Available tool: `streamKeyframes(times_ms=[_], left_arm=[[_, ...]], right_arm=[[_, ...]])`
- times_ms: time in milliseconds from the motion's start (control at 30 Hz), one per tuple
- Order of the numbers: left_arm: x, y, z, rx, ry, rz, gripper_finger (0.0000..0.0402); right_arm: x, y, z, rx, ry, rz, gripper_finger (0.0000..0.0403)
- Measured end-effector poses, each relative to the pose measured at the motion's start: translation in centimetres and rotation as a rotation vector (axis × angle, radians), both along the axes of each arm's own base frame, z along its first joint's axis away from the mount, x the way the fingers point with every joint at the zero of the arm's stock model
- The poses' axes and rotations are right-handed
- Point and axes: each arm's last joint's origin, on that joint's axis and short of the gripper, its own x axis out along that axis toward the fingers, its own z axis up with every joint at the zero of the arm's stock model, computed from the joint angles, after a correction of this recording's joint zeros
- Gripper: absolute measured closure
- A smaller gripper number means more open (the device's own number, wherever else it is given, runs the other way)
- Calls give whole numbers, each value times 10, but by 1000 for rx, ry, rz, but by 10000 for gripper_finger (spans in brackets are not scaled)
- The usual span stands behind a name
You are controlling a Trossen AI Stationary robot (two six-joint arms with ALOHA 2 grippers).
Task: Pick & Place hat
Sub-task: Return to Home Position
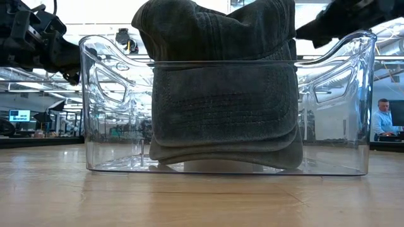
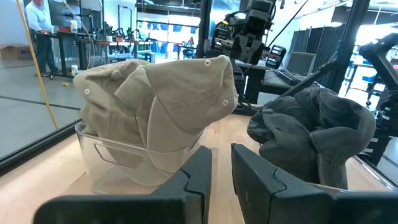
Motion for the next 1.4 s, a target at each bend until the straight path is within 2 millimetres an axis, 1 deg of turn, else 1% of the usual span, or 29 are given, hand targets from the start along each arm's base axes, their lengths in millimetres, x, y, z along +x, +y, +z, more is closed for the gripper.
streamKeyframes(times_ms=[133,300,467,700,867,1133,1400], left_arm=[[0,0,0,1,0,0,332],[0,0,0,1,0,0,332],[0,0,0,1,0,0,332],[0,0,0,-15,-5,-1,332],[0,0,0,-30,-3,-3,332],[2,0,-3,-64,31,-20,332],[7,-1,-8,-75,128,-40,332]], right_arm=[[-10,-2,-3,22,-109,5,403],[-18,-4,-2,60,-150,10,403],[-19,-2,-1,96,-158,77,403],[-21,1,0,188,-164,80,403],[-21,1,0,219,-167,72,403],[-21,0,0,219,-170,46,403],[-21,0,-3,200,-139,45,403]])
